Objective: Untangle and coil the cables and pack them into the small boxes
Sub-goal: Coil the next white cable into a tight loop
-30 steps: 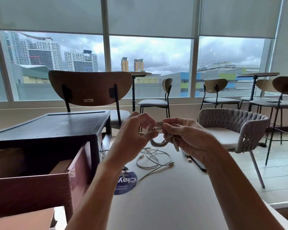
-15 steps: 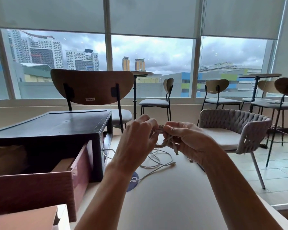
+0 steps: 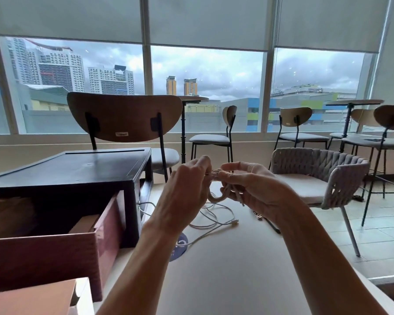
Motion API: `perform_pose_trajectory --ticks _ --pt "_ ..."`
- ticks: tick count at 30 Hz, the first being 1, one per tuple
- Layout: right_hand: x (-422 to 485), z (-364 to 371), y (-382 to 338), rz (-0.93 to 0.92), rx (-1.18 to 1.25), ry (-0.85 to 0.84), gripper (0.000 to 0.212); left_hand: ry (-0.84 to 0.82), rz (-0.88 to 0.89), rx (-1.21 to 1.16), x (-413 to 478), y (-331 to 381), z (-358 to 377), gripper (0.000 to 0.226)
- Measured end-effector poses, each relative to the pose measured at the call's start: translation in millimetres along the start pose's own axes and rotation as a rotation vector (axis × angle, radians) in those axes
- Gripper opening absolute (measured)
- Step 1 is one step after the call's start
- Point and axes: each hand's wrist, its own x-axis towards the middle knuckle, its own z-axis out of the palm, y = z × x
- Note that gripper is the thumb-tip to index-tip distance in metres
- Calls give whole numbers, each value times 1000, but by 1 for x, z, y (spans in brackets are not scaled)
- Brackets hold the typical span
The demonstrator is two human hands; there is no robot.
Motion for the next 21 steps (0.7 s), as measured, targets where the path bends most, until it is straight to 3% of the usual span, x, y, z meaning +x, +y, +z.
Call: perform_pose_trajectory --ticks 2,9,16,21 --pt "-1 0 0 1 -4 -25 41 -12 -26 -27 1 -3 0 11" --pt "-3 -9 -3 -1 25 -1 26 -81 -111 -180 2 -15 -5 15" --pt "-9 -7 -7 16 -55 -116 37 -126 -162 -228 3 -17 -9 22" --pt "-11 -4 -10 -76 -217 8 20 -114 -159 -262 3 -13 -15 13"
